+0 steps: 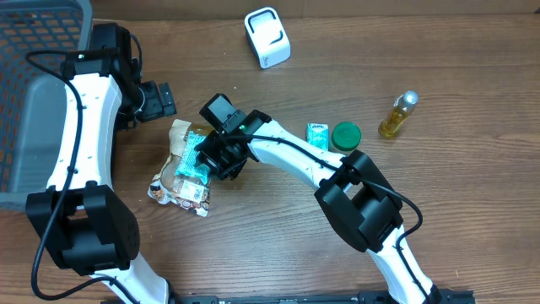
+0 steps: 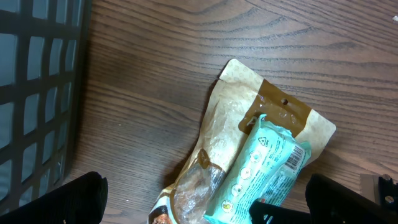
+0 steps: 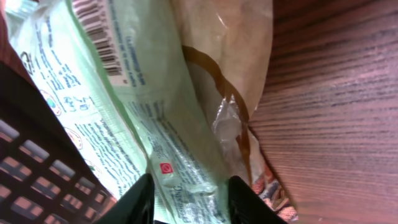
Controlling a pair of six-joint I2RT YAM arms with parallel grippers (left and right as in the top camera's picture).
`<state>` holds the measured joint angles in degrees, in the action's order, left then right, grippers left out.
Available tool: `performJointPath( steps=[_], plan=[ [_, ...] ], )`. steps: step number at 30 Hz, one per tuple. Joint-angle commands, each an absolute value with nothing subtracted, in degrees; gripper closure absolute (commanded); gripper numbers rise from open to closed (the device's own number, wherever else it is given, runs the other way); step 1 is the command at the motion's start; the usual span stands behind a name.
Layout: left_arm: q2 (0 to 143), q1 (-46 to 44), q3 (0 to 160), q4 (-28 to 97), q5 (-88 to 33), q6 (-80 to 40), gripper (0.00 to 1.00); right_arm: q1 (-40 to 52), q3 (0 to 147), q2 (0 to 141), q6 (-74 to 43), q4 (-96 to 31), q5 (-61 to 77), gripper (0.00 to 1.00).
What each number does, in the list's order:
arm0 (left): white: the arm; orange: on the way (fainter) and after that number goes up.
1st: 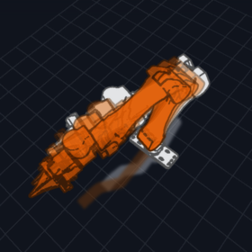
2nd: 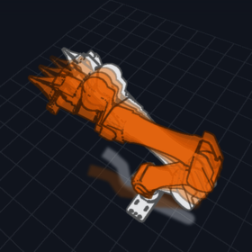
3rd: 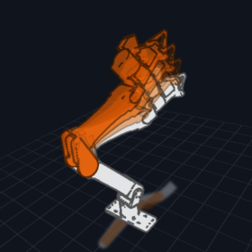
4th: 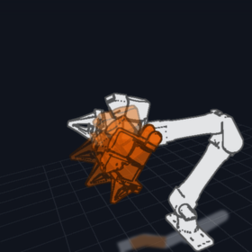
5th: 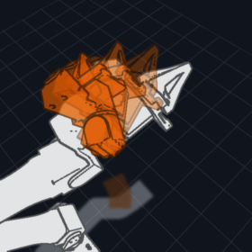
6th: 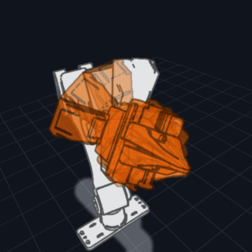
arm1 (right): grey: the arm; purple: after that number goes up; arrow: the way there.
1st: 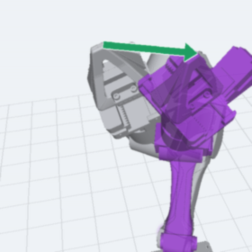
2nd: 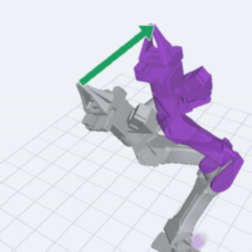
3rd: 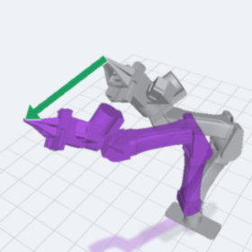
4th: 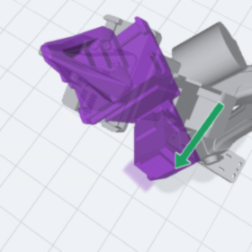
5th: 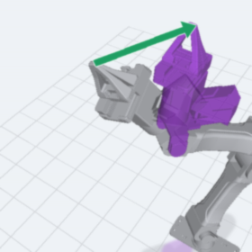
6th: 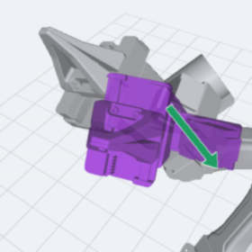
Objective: Scan the item barcode
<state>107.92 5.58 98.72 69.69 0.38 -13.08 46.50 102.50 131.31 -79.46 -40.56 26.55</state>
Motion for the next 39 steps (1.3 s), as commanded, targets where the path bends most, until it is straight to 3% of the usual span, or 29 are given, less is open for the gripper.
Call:
performJointPath(
  steps=[1,6,11,21,37,39],
  plan=[
    [107.57,5.17,98.61,69.76,-0.01,-12.21,0.00,46.65,102.06,129.12,-79.50,-40.77,25.71,0.72],
    [107.57,5.17,98.61,69.76,-0.01,-12.21,0.00,46.65,102.06,129.12,-77.21,-41.52,25.47,0.89],
    [107.57,5.17,98.61,69.76,-0.01,-12.21,0.00,46.02,102.06,129.12,-65.67,-41.89,25.50,0.96],
    [107.57,5.17,98.61,69.76,-0.01,-12.21,0.00,43.03,102.06,129.12,-48.71,-43.99,31.29,0.96],
    [107.57,5.17,98.61,69.76,-0.01,-12.21,0.01,31.55,102.06,124.62,-35.90,-47.72,36.45,0.96],
    [107.57,5.17,98.61,69.76,-0.01,-12.21,0.00,30.98,102.06,124.62,-35.90,-48.88,39.51,0.90]
  ],
)
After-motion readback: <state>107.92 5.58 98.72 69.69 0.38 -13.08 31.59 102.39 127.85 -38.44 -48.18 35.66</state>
